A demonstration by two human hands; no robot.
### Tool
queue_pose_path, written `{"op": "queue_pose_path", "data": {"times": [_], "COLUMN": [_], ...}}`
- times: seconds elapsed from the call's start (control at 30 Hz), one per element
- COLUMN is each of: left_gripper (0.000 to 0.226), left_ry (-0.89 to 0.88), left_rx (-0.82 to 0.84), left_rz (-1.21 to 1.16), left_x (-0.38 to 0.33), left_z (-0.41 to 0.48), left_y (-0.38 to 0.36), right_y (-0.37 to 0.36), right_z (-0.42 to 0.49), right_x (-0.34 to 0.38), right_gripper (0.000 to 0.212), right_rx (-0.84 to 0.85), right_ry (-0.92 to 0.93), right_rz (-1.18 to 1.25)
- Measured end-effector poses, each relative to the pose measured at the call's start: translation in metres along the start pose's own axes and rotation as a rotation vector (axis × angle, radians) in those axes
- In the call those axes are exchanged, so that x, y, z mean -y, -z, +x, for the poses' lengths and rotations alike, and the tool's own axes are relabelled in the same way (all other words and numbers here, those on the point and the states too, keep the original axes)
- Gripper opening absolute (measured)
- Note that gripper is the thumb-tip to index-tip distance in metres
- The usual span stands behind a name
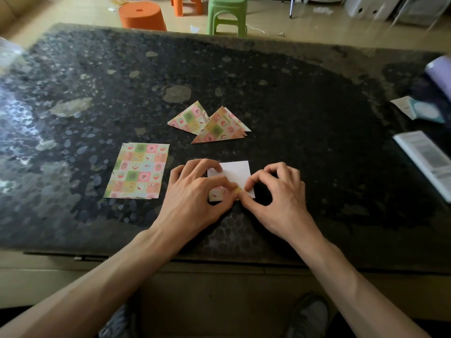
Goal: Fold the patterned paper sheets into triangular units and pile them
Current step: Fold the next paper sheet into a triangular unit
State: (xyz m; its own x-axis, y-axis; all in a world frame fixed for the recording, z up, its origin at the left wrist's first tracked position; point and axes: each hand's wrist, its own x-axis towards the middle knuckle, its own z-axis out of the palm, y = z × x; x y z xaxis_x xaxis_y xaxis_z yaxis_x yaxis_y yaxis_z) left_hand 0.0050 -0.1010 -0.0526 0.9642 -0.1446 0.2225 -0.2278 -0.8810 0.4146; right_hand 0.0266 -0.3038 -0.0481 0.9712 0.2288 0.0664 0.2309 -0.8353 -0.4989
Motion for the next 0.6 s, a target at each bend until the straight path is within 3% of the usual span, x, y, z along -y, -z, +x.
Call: {"op": "queue_pose_path", "data": {"times": [0.6], "left_gripper": [0.026], "left_ry": [0.018], "left_rx": [0.024], "left_rz": [-0.035], "left_x": [0.001], "left_z": [0.002], "left_y": [0.001], "right_y": [0.027], "right_z": [0.012], "right_x": [-0.004], "right_gripper": [0.010], "right_rx": [0.213], "right_ry": [-0.067], "right_rz": [0.135]}}
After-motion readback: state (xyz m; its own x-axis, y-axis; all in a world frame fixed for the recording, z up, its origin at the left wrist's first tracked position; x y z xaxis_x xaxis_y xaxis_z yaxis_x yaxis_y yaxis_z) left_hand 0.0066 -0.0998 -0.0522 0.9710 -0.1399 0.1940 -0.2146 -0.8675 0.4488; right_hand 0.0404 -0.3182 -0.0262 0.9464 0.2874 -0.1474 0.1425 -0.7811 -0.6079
